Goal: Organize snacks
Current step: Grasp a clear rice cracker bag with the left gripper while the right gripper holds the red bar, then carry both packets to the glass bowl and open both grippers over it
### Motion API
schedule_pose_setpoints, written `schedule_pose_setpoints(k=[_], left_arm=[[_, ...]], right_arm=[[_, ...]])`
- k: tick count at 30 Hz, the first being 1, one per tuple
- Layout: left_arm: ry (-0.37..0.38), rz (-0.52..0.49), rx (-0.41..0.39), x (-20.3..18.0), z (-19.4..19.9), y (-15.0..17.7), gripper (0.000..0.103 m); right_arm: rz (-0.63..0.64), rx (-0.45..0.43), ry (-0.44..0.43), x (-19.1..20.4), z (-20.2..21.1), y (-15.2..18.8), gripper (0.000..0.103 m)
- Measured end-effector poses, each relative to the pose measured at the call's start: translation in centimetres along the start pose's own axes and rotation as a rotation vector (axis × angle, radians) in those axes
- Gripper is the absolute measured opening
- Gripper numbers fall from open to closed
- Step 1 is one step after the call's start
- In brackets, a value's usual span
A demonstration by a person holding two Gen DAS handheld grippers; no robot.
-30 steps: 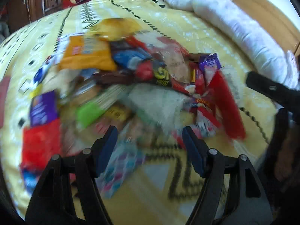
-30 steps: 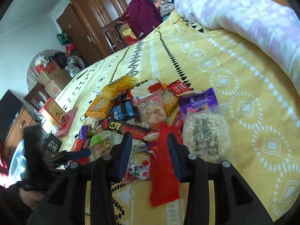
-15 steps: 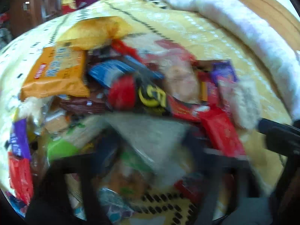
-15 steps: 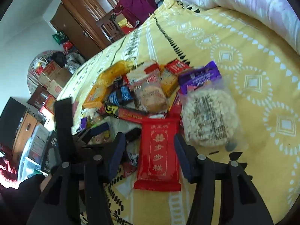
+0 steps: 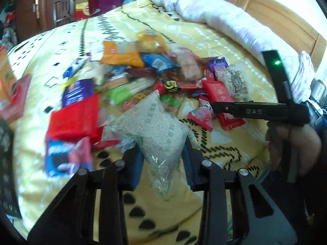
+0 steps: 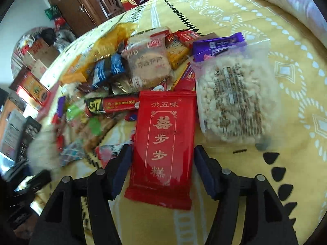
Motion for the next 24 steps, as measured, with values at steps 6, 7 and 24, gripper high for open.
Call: schedule_pose_setpoints(k=[6,7,24], left_arm=[[-0.027,0.007,-0.072,0.6,2.6,-1.0,0.035],[-0.031,0.007,-0.083,0.7,3.0,-1.2,0.035],[-0.271,0.163,-0.341,9.5,17.9,-3.8,0.035]], right_arm=[[0.008,-0.050,-0.014,0.3,1.3,0.1,0.051],[0.013,-0.071,-0.021,0.5,2.0,0.0,0.051],[0.178,-0.342,-0.203,11.4,15.0,-5.5,0.051]])
Point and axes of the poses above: each gripper's, at about its wrist camera, not at the fingertips, and z roughly against the way its jaws point, x to its left, y to its underside, the point moved 3 cm from there along -z, roughly the way its jaws point, and after that the axes turned 6 degrees about y, right-handed, at the moved point
